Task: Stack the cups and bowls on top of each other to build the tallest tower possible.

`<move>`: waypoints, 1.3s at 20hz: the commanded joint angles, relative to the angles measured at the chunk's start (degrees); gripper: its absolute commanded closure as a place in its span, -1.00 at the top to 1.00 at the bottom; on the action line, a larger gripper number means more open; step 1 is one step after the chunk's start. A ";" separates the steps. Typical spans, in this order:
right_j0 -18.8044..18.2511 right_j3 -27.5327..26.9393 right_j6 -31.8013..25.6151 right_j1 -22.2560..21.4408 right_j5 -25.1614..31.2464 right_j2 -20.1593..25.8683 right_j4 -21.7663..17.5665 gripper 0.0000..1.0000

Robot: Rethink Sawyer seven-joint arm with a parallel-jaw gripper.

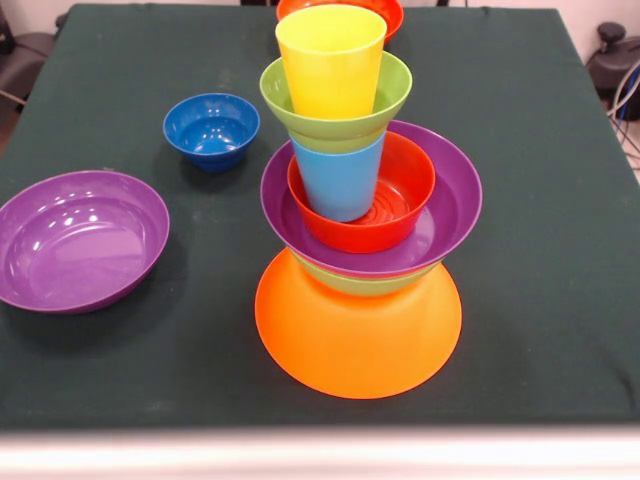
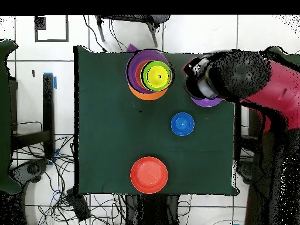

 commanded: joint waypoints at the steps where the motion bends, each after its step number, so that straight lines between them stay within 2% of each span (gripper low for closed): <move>1: -3.15 7.43 -17.03 3.04 -4.62 2.02 -8.74 1.00; 6: -5.48 9.41 -17.29 3.95 -8.38 3.13 -12.15 1.00; 12: -8.34 11.61 -16.94 5.75 -11.35 4.84 -13.94 1.00; 26: -10.78 16.46 -12.69 8.46 -17.14 5.49 -16.83 1.00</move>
